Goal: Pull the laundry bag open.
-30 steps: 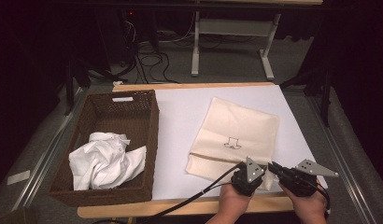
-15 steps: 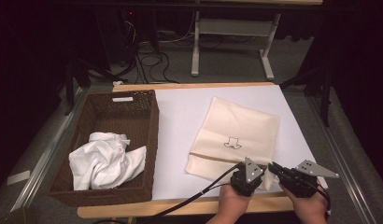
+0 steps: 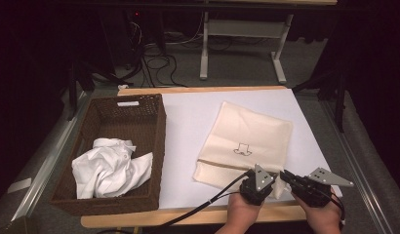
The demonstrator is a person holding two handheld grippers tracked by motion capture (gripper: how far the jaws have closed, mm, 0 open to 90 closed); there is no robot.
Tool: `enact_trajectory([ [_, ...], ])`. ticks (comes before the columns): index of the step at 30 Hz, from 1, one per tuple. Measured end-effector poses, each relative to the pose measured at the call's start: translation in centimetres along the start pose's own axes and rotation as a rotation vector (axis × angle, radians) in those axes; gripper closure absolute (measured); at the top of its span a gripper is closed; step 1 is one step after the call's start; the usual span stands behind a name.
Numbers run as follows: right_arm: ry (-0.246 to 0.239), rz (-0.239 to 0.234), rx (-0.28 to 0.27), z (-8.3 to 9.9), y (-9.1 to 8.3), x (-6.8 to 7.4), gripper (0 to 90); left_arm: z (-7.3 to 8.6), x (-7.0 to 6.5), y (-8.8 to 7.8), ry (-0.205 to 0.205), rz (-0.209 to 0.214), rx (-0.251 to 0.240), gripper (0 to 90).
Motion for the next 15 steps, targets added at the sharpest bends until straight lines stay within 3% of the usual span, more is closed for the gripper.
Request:
enact_trajectory([
  [15,-0.003,-0.004,0.004,0.03,0.04,0.03,86.2,0.11,0.04,0.09,0.003,-0.009,0.004,87.2],
])
Point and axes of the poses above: each handheld gripper's, and its own axes: y roughly forward along the jaws, z roughly out of its underside, x roughly to its left, the point moved 4 cm from there along y, roughly forward along the jaws, and after that the axes turned 4 degrees about -z, right-handed, at the moved point
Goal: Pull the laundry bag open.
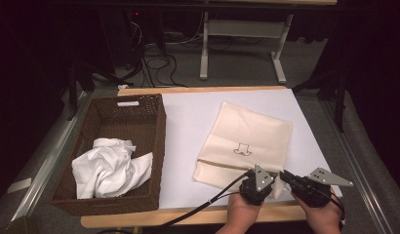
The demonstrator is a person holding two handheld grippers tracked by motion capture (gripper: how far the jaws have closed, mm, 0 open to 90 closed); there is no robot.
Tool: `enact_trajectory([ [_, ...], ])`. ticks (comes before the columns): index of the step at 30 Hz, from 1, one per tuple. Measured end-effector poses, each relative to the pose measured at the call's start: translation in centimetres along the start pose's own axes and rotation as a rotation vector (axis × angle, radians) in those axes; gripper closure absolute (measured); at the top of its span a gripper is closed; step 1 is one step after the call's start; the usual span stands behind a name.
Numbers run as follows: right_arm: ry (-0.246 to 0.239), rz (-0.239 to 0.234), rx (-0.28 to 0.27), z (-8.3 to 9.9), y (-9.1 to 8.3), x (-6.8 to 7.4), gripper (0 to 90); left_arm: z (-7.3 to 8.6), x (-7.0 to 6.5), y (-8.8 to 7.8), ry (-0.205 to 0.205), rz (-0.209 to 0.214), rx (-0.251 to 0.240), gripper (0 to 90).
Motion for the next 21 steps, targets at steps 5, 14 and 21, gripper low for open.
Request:
enact_trajectory([
  [5,-0.002,-0.004,-0.004,-0.04,-0.03,0.01,86.3,-0.05,0.04,-0.05,0.002,0.001,0.0,87.2],
  [14,0.005,-0.009,-0.01,-0.08,-0.13,0.11,86.3,0.09,0.04,-0.38,-0.014,0.01,-0.008,87.4],
  [21,0.018,-0.01,-0.006,0.06,-0.03,0.07,84.6,0.04,-0.22,-0.33,-0.03,0.005,-0.006,87.4],
])
Point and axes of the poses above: each handheld gripper's, and its own axes: y roughly forward along the jaws, z roughly out of its underside, x roughly to its left, the point moved 4 cm from there along y, roughly forward along the jaws, and after that the axes turned 4 degrees about -z, right-handed, at the moved point
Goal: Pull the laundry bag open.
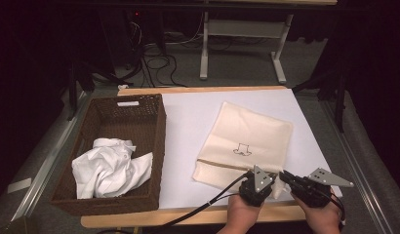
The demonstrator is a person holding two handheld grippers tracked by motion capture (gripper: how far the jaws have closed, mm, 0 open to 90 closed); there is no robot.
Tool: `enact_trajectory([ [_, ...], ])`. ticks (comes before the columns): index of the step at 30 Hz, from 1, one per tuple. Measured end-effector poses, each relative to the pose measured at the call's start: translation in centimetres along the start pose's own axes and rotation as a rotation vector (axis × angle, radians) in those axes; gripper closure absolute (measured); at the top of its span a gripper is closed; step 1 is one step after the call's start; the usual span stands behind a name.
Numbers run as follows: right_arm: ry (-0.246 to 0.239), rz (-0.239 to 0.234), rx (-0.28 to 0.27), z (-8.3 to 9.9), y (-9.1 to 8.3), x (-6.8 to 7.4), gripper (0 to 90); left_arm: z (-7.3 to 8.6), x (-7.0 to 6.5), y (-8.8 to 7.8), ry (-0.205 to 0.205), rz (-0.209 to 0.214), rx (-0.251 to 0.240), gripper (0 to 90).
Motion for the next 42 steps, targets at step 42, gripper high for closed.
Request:
enact_trajectory([
  [42,0.036,-0.016,0.005,0.19,-0.22,-0.19,85.2,0.3,0.42,0.38,-0.032,0.026,0.023,86.8],
])
Point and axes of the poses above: each handheld gripper's, and its own axes: y roughly forward along the jaws, z roughly out of its underside, x roughly to its left, the point moved 4 cm from there along y, roughly forward along the jaws, and after that the axes turned 4 degrees about -z, right-handed, at the moved point
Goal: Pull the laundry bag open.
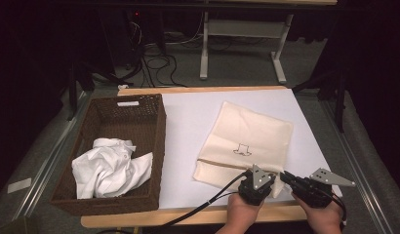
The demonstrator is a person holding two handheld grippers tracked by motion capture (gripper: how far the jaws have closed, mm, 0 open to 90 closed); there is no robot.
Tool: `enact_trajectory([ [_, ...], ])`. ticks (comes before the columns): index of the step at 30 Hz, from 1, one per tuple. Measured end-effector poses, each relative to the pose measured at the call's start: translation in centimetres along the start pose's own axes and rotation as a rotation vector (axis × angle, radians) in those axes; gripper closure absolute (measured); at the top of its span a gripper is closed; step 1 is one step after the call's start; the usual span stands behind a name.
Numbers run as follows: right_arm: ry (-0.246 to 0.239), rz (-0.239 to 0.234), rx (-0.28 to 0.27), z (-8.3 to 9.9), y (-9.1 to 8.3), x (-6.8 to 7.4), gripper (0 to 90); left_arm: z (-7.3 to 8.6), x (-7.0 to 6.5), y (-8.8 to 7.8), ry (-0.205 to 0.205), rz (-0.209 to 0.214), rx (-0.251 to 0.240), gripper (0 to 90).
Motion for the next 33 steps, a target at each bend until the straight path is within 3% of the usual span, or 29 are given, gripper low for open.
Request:
enact_trajectory([
  [3,-0.018,-0.003,0.002,0.0,0.1,0.0,85.3,-0.1,0.0,0.1,-0.01,0.0,0.007,86.8],
  [6,-0.012,0.001,0.0,0.0,0.1,0.1,85.3,-0.1,0.0,0.0,0.002,-0.002,0.0,87.3],
  [13,-0.013,0.026,-0.003,-0.1,-0.2,0.0,85.5,0.0,0.1,-0.2,-0.015,0.008,-0.006,87.4],
  [15,-0.025,0.018,-0.006,-0.1,-0.2,0.1,85.6,0.0,0.4,-0.5,0.008,-0.024,-0.01,87.6],
  [18,-0.022,0.038,-0.023,-0.3,-0.6,-0.2,85.6,0.4,2.1,-0.9,-0.081,-0.033,-0.021,87.6],
  [19,-0.011,0.035,-0.026,-0.3,-0.7,-0.4,85.6,0.5,2.5,-1.1,-0.085,-0.035,-0.021,87.7],
  [21,-0.007,0.034,-0.024,-0.2,-0.6,-0.5,85.6,0.6,2.7,-1.4,-0.066,-0.043,-0.021,87.6],
  [29,-0.033,0.027,-0.017,-0.2,-0.5,-0.1,85.4,0.7,2.9,-1.8,-0.053,-0.036,-0.017,87.4],
  [33,-0.024,0.036,-0.026,-0.2,-0.7,-0.4,85.4,1.0,4.0,-2.3,-0.062,-0.069,-0.016,87.4],
])
Point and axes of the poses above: each handheld gripper's, and its own axes: y roughly forward along the jaws, z roughly out of its underside, x roughly to its left, the point moved 4 cm from there along y, roughly forward along the jaws, and after that the axes turned 4 degrees about -z, right-handed, at the moved point
